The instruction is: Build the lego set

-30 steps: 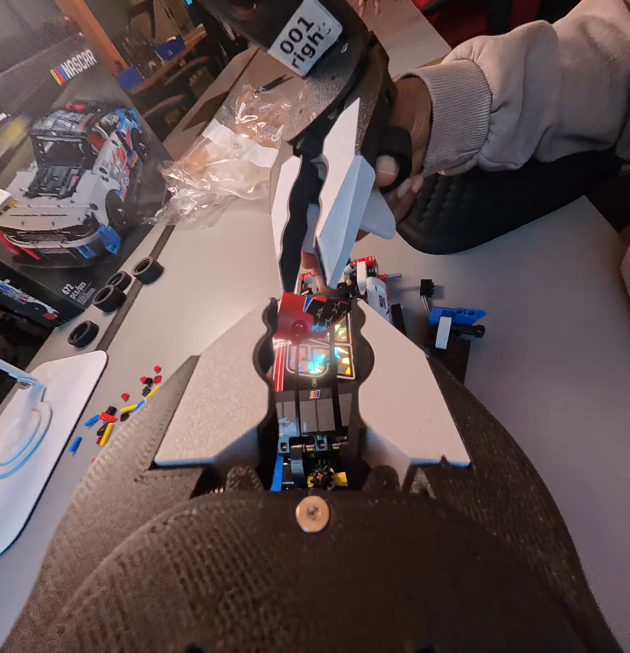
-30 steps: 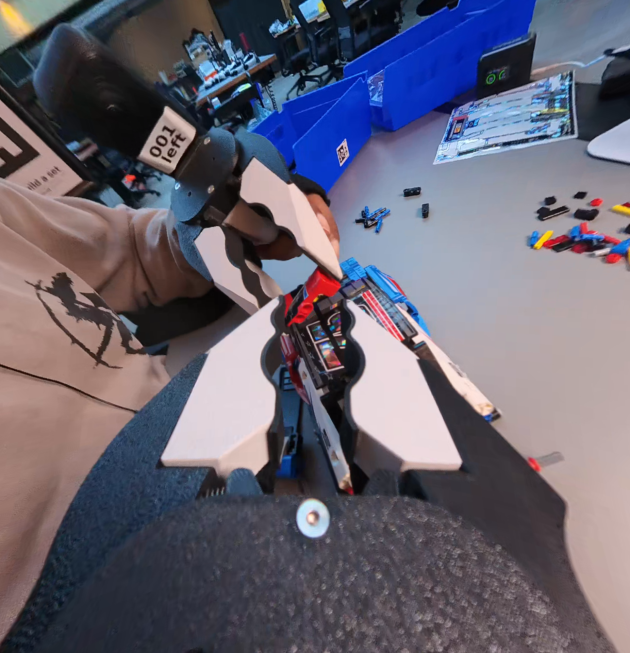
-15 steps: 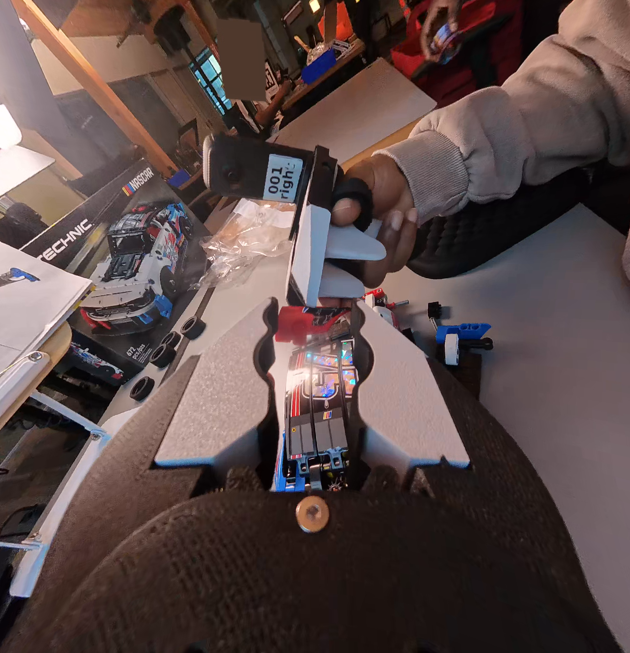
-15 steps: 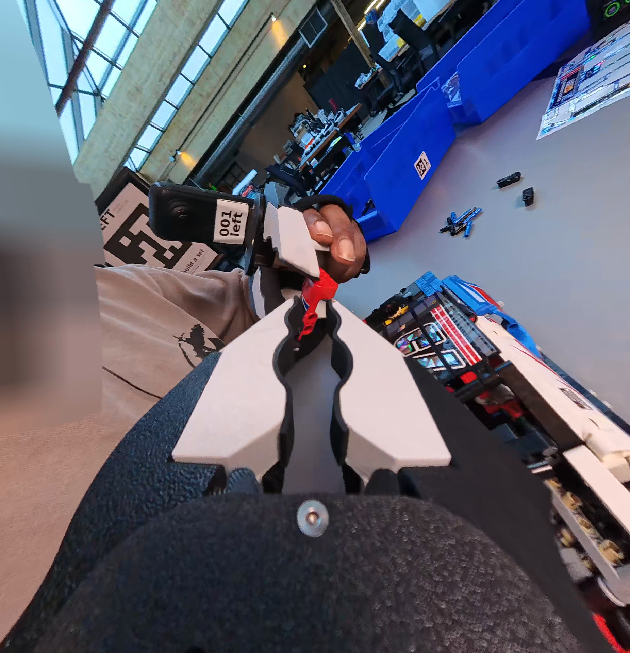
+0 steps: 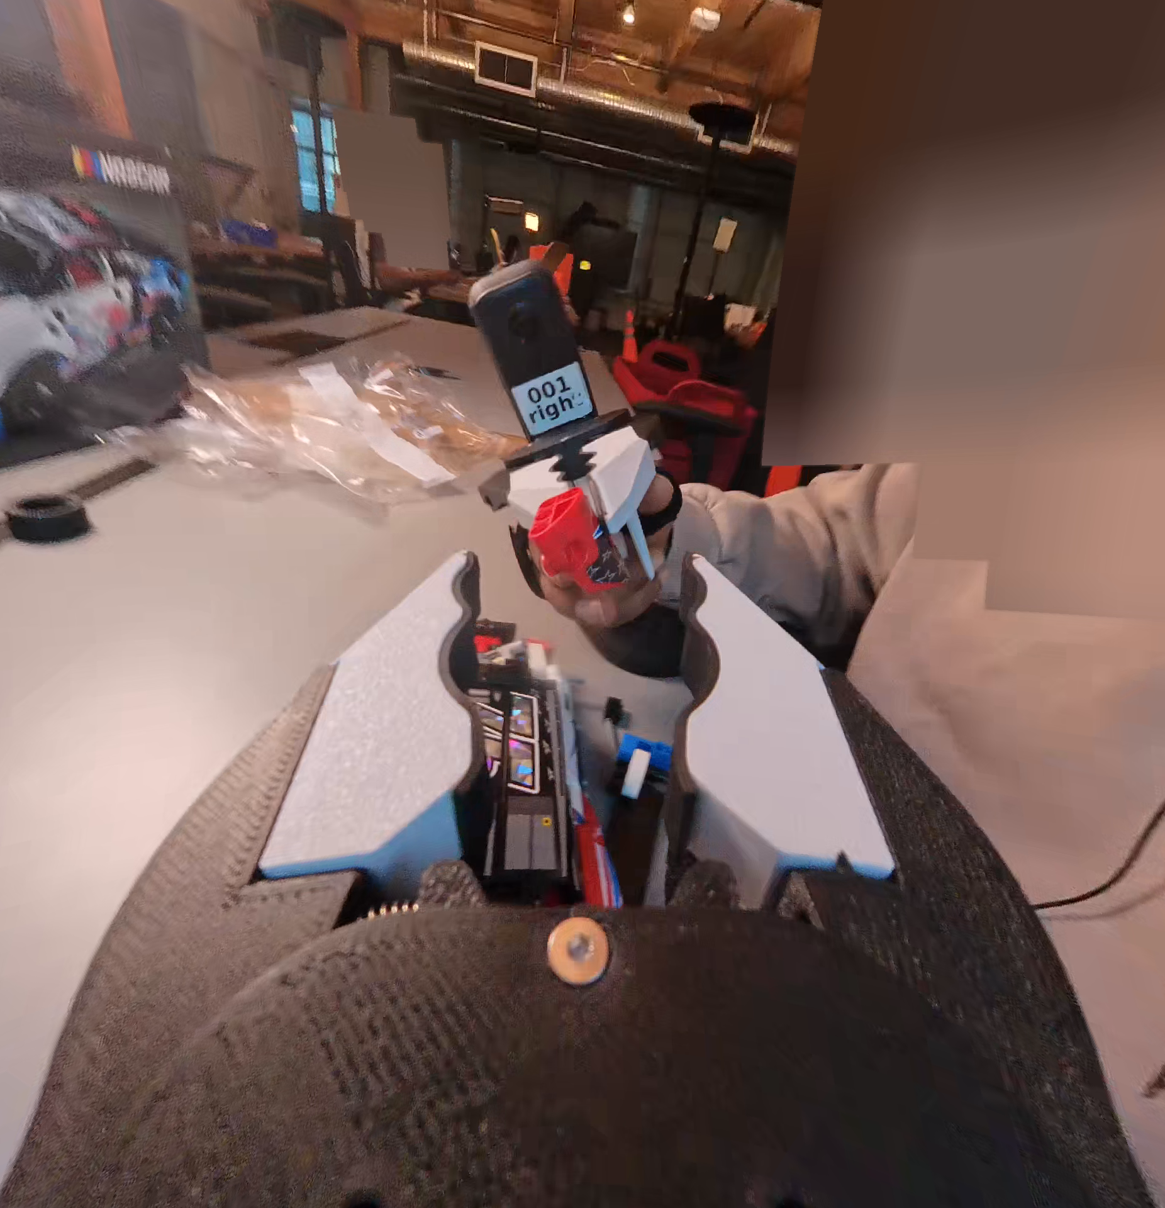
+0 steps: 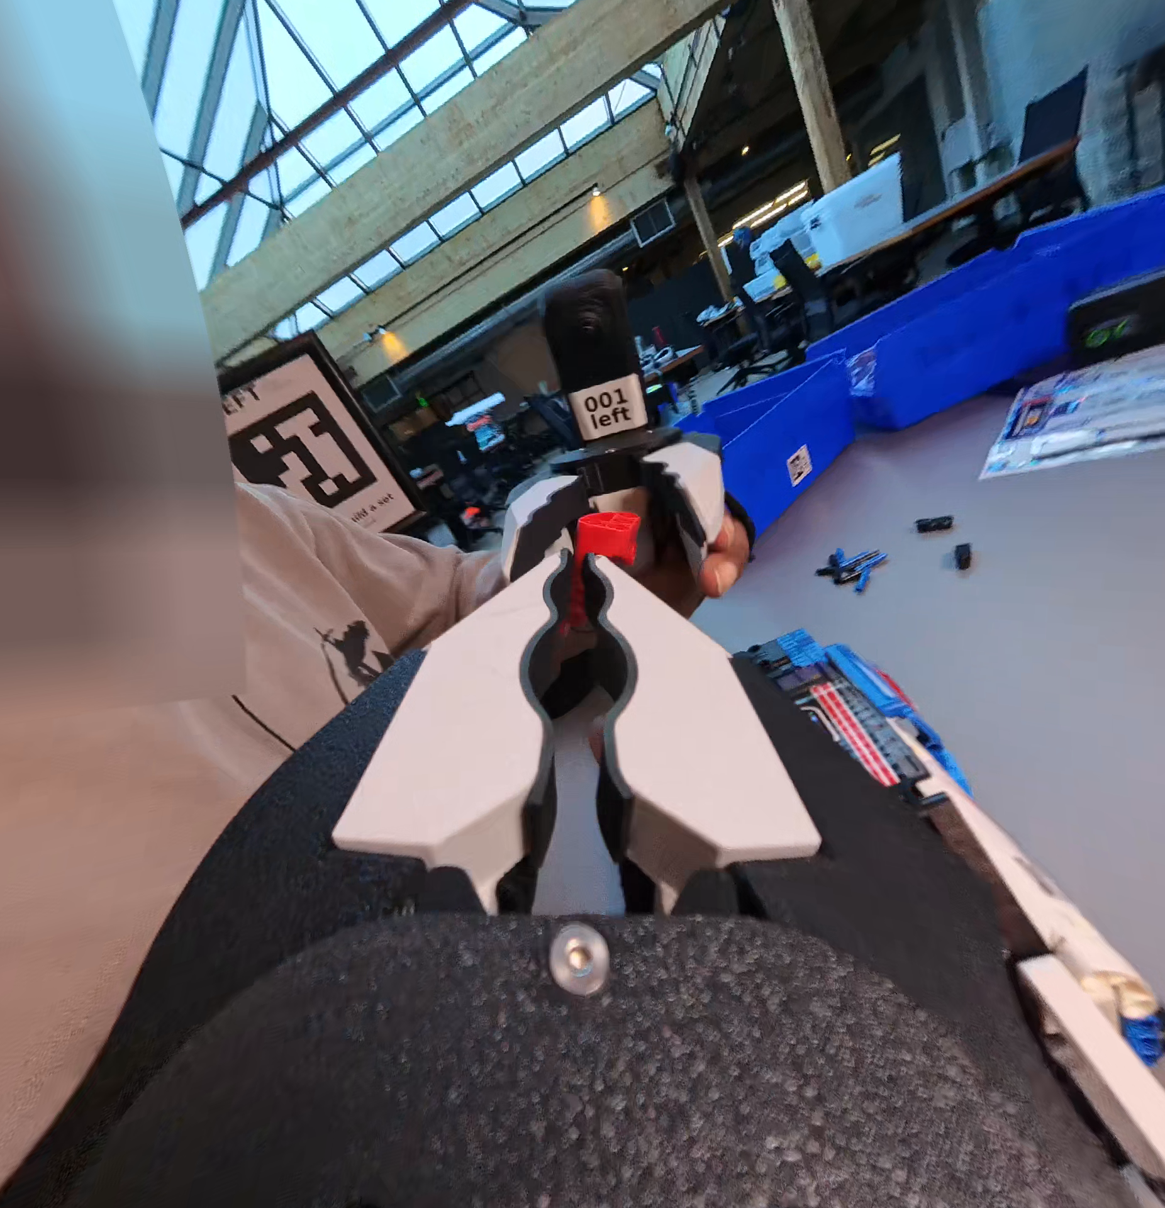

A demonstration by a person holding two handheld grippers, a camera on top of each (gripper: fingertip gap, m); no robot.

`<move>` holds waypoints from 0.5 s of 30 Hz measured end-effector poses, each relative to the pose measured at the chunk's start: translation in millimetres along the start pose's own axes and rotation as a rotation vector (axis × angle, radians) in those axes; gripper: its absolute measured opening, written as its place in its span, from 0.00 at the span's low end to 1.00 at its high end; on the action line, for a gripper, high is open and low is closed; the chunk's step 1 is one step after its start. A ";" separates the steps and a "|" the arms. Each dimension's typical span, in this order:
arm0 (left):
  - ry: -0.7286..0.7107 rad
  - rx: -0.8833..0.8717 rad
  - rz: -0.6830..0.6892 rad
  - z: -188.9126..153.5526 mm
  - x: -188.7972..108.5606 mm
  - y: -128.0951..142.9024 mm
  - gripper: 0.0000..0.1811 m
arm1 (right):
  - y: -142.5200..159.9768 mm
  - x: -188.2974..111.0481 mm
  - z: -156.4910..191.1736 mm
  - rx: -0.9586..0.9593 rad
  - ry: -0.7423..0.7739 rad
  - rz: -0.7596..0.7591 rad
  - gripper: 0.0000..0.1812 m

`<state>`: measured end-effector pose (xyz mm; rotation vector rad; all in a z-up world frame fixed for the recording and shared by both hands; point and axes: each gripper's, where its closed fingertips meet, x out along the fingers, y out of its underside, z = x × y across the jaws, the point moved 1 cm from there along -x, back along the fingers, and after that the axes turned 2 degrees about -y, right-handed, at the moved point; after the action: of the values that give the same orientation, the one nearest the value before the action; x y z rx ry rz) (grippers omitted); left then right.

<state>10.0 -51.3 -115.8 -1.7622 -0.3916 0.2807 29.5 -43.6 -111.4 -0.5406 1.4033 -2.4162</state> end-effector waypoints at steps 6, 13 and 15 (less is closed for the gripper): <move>0.159 -0.241 -0.050 -8.4 3.8 2.2 0.15 | 1.1 7.4 6.6 -0.244 0.073 0.001 0.00; 0.225 -0.283 -0.015 -12.6 3.4 9.3 0.03 | 6.9 7.2 7.6 -0.209 0.036 0.004 0.01; 0.239 -0.278 -0.013 -14.0 2.7 9.6 0.03 | 7.8 7.6 8.6 -0.189 0.022 0.000 0.01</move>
<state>19.0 -64.5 -122.0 -2.0381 -0.2788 0.0035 27.2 -57.2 -113.1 -0.5589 1.6510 -2.3096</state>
